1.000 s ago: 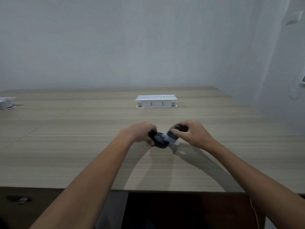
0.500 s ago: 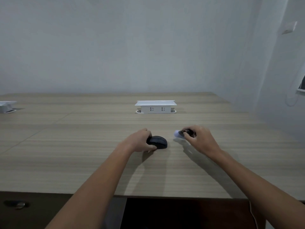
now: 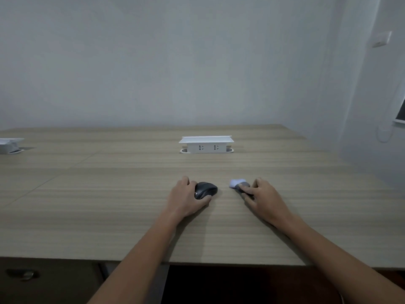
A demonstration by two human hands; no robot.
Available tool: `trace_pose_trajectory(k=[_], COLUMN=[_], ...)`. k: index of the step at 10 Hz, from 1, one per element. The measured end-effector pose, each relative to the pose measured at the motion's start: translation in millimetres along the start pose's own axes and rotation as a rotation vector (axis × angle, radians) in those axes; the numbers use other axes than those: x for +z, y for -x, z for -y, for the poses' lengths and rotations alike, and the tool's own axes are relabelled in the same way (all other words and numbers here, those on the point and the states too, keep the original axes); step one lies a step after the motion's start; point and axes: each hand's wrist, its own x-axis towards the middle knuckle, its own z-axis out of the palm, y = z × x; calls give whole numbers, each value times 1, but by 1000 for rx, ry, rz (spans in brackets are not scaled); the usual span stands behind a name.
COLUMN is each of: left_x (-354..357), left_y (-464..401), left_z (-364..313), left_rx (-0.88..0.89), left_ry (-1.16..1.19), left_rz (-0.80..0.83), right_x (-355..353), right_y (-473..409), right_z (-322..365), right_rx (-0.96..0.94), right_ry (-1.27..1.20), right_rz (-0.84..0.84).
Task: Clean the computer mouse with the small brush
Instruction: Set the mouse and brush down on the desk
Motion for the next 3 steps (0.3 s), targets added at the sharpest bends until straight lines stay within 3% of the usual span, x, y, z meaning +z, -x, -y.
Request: trace_pose_trajectory(k=[2,3], left_x=[-10,-25], left_y=[0,-7], left_z=[5,11], left_rx=[-37,-63], left_ry=[141,246], left_rz=[12,32], right_x=[-8,-24], right_y=[-4,-11], right_z=[1,0], right_rx=[0,92], right_ry=[-5,-180], right_rz=[100,144])
